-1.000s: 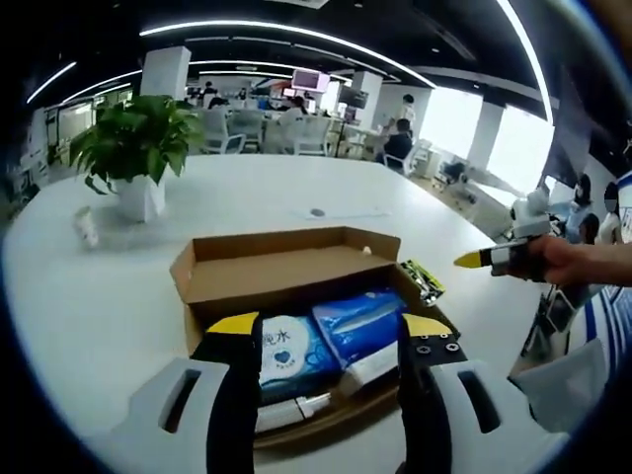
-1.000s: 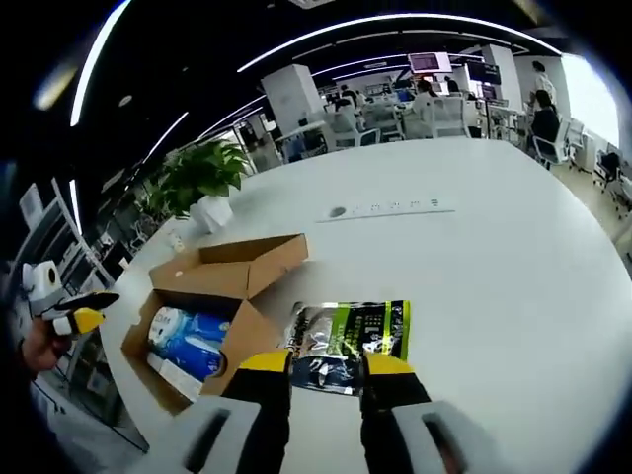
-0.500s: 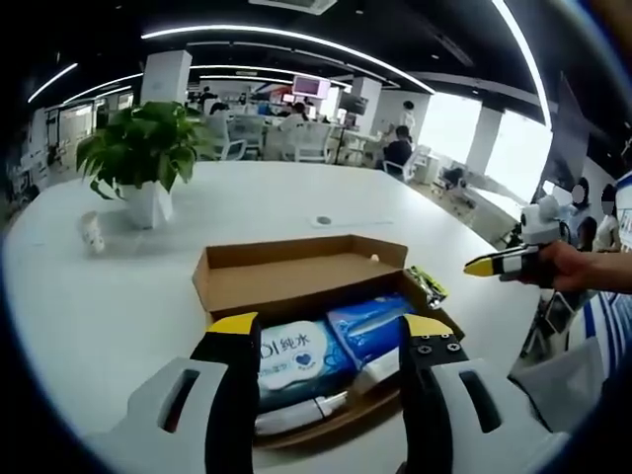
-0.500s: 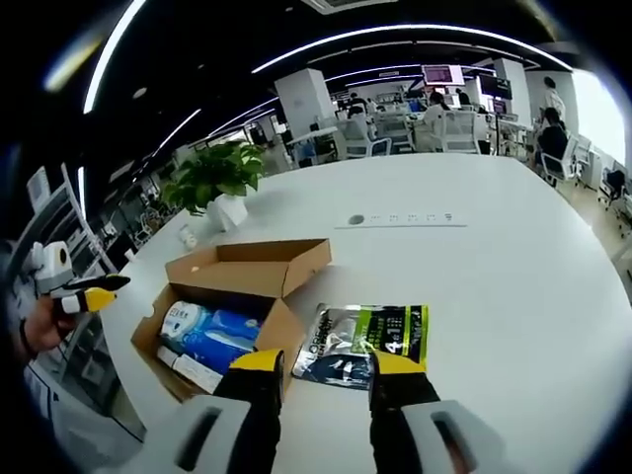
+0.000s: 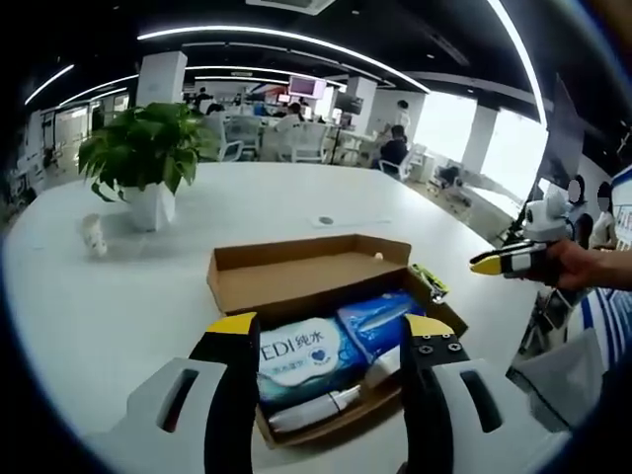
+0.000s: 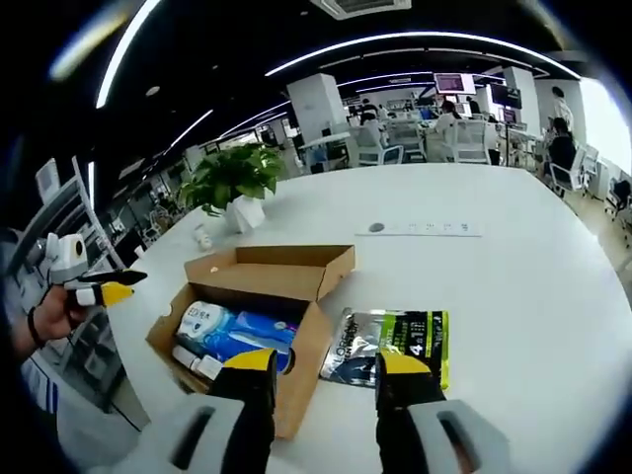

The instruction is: Operate the shoe box by opening the lid, removing the specified soft item, and placing it in the target area until the item is outside and the box remains undamaged.

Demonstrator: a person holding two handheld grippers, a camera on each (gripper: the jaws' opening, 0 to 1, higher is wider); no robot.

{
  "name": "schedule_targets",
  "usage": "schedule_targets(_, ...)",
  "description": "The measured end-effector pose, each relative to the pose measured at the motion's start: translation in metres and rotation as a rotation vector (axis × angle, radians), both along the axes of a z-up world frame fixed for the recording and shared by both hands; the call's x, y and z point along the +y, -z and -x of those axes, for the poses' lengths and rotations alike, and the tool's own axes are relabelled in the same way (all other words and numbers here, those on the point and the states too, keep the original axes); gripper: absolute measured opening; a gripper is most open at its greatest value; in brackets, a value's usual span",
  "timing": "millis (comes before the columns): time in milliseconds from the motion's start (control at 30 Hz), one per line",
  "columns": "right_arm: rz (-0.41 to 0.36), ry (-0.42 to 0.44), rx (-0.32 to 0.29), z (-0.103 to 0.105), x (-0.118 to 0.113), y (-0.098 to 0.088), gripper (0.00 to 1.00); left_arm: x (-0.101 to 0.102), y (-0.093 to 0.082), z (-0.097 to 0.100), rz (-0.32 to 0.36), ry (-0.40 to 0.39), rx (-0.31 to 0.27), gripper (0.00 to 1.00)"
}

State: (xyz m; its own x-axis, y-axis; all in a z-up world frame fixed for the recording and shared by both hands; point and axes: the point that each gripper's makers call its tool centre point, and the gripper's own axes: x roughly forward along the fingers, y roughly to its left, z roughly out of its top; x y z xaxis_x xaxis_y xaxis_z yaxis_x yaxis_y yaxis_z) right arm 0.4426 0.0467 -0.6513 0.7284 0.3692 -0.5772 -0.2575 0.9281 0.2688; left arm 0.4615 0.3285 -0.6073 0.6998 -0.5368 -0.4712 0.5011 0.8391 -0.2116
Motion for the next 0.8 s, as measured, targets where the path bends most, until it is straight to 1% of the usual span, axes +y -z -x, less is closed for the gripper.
schedule_targets(200,-0.015,-0.003,-0.008,0.003,0.012,-0.005,0.39,0.004,-0.002,0.002,-0.003,0.012,0.002,0.57)
schedule_targets(333,-0.023,-0.026,-0.021,0.005,0.022,-0.007,0.4,0.008,-0.004,0.0,-0.005,0.018,0.0,0.57)
schedule_targets(433,-0.021,-0.041,-0.023,0.008,0.029,-0.008,0.44,0.012,-0.005,-0.002,0.0,0.026,-0.003,0.58)
schedule_targets(633,-0.021,-0.048,-0.022,0.013,0.04,-0.01,0.47,0.014,-0.005,-0.003,-0.005,0.043,-0.003,0.59)
schedule_targets(733,-0.005,-0.054,-0.025,0.013,0.043,-0.011,0.51,0.017,-0.004,-0.005,-0.003,0.051,-0.001,0.6)
schedule_targets(800,-0.004,-0.054,-0.034,0.011,0.045,-0.012,0.52,0.017,-0.004,-0.006,-0.002,0.057,0.001,0.6)
